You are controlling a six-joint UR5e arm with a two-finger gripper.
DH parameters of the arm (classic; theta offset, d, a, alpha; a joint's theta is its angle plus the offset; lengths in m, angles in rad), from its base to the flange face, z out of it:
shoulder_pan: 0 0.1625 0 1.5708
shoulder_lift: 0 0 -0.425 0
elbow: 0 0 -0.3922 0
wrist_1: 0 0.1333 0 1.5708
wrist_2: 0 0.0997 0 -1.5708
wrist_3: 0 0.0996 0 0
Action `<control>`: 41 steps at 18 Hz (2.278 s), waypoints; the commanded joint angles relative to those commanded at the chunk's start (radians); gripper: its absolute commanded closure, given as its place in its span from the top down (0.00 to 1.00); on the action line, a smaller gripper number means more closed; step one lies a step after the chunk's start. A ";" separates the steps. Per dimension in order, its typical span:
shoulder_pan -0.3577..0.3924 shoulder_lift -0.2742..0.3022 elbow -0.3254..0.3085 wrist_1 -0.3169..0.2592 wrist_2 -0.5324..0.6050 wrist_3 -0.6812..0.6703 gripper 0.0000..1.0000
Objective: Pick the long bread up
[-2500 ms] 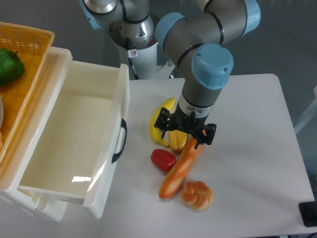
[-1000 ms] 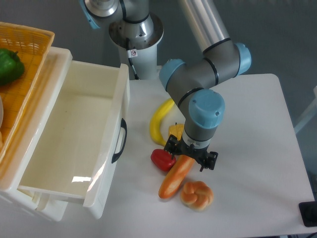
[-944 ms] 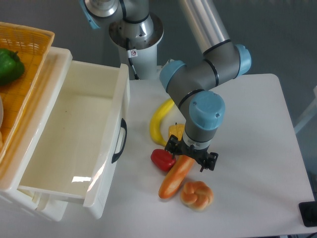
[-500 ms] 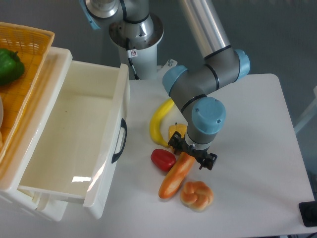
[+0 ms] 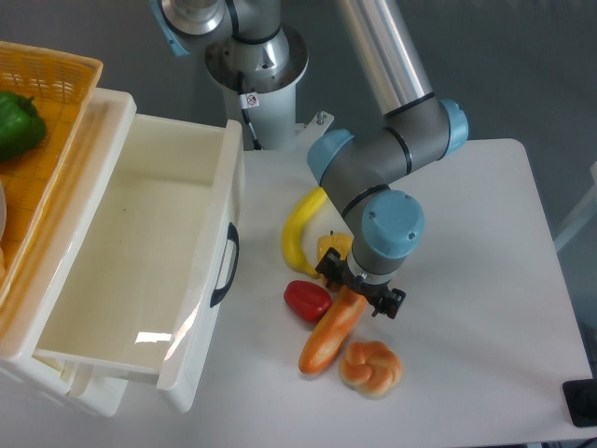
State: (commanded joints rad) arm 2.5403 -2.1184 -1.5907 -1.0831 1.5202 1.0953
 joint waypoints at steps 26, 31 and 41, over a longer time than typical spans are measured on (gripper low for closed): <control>-0.003 -0.008 0.054 -0.020 0.002 0.009 0.00; -0.014 0.023 0.115 -0.115 -0.014 0.014 0.00; -0.012 0.152 0.114 -0.210 -0.028 0.183 0.00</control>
State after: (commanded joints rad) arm 2.5280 -1.9666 -1.4772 -1.2931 1.4926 1.2778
